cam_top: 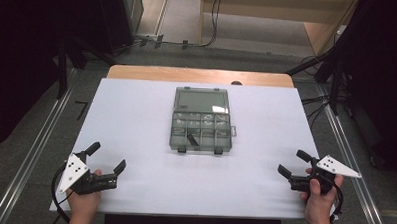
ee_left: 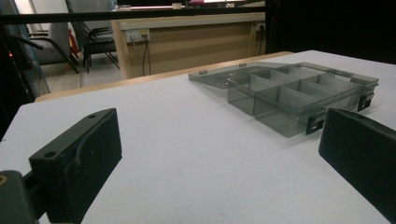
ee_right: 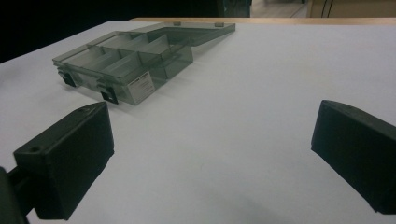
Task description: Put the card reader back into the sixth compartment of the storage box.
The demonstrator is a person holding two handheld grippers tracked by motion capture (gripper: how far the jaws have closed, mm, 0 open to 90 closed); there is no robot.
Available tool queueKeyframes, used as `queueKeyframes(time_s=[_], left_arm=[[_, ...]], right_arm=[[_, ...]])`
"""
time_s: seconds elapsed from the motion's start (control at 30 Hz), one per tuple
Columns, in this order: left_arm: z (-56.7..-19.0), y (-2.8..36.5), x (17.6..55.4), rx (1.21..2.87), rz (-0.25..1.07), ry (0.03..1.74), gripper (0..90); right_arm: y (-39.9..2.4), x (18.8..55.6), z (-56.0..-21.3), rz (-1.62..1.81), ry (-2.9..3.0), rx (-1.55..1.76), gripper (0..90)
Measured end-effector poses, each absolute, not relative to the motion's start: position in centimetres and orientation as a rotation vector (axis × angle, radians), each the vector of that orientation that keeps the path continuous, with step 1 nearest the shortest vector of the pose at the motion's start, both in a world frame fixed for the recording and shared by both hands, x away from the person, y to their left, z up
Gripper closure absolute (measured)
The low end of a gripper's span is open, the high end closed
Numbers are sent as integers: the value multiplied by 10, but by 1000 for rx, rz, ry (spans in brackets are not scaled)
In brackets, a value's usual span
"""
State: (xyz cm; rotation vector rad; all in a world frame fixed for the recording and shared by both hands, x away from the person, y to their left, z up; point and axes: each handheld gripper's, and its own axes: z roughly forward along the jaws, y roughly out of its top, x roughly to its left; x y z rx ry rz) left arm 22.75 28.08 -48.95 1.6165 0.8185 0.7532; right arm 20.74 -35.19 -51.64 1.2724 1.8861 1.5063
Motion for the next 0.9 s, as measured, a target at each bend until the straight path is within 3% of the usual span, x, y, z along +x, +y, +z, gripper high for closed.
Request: queueKeyframes(time_s=[0.9], left_arm=[[-490,280,228,1621,755,820,0]], right_arm=[[-346,212,-519,1474,1921,1256,0]])
